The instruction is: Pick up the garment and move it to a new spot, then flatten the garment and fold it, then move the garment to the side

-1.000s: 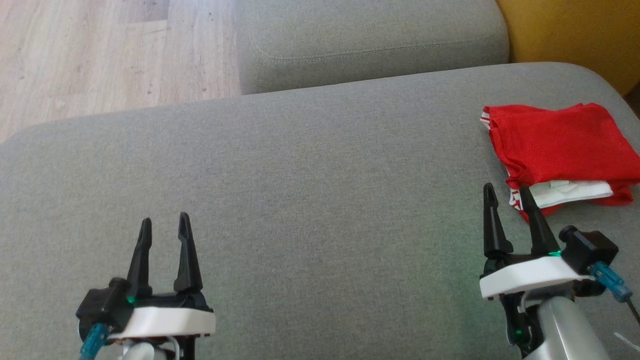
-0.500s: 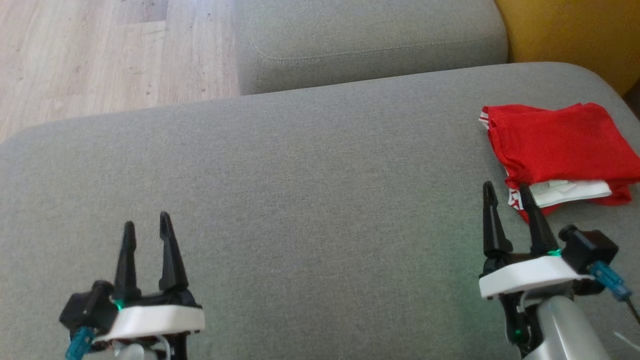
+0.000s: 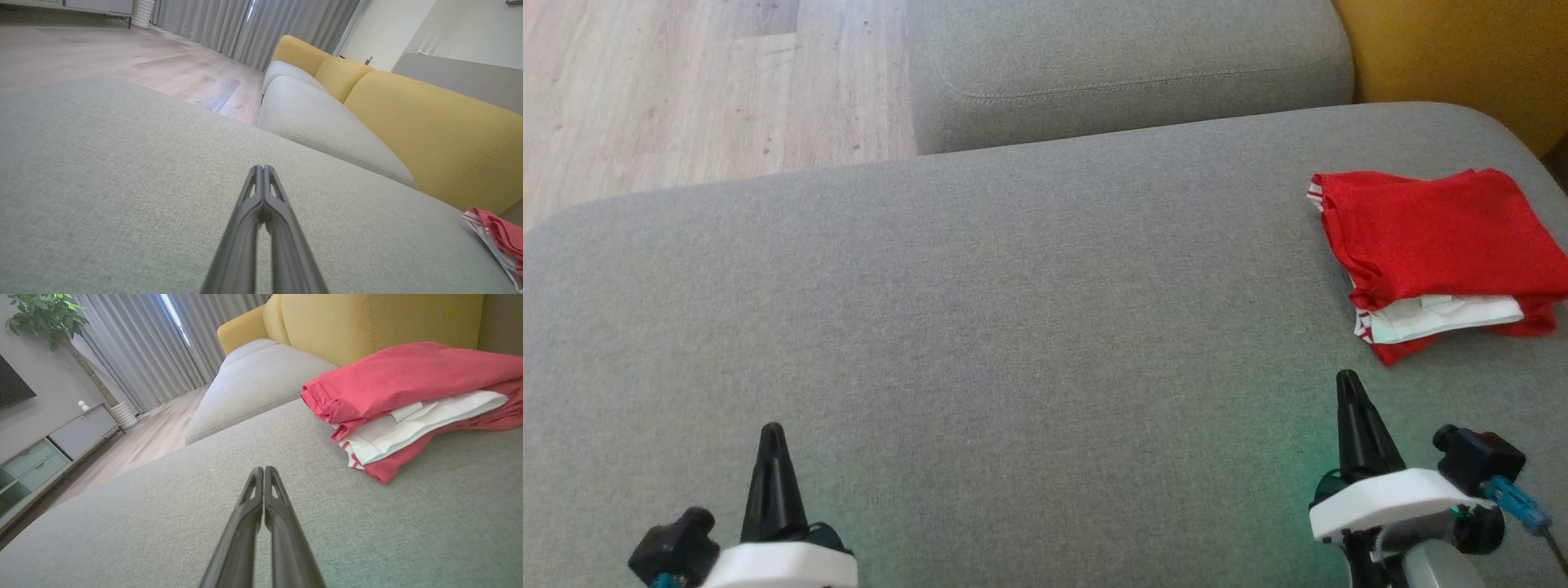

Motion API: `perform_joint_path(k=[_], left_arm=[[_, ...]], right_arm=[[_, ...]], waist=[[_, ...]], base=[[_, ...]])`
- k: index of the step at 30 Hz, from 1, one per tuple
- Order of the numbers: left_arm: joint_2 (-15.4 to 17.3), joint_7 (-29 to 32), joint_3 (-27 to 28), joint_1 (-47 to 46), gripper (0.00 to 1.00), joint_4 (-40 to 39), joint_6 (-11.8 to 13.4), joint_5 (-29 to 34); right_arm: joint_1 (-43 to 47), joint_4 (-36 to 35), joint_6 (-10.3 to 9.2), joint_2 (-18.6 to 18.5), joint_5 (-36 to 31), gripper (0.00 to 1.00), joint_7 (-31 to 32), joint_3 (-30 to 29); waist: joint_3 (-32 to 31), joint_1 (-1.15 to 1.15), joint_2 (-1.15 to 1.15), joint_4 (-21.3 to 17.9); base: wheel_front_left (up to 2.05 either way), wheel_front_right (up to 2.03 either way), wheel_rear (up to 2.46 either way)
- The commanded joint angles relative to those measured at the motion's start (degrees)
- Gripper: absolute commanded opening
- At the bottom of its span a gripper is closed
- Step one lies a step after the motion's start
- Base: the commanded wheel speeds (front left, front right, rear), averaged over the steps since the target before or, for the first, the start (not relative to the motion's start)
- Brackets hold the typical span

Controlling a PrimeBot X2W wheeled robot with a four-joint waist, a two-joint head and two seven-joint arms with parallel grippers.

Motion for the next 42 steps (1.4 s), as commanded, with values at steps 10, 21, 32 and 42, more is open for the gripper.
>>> perform_joint_path(k=[10, 21, 32, 42], left_arm=[[0.1, 1.9, 1.5, -3.2, 0.0, -1.9, -0.6, -6.2], [0.1, 3.9, 2.5, -3.8, 0.0, -2.0, -1.1, -12.7], [0.2, 5.6, 3.3, -4.3, 0.0, -2.1, -1.4, -18.2], [0.2, 7.2, 4.1, -4.9, 0.0, -2.1, -1.8, -23.7]], right_arm=[[-2.8, -2.9, -0.01, -0.1, 6.9, 0.0, 1.7, -1.2], [-2.8, -3.8, -0.01, -0.1, 14.0, 0.0, 3.7, -2.1], [-2.9, -4.6, -0.01, -0.1, 20.0, 0.0, 5.4, -2.9], [-2.9, -5.3, -0.02, -0.1, 26.0, 0.0, 7.0, -3.7]], waist=[[0.1, 0.0, 0.0, 0.3], [0.1, 0.0, 0.0, 0.6], [0.2, 0.0, 0.0, 0.8], [0.2, 0.0, 0.0, 1.1]], base=[[0.0, 0.0, 0.0], [0.0, 0.0, 0.0], [0.0, 0.0, 0.0], [0.0, 0.0, 0.0]])
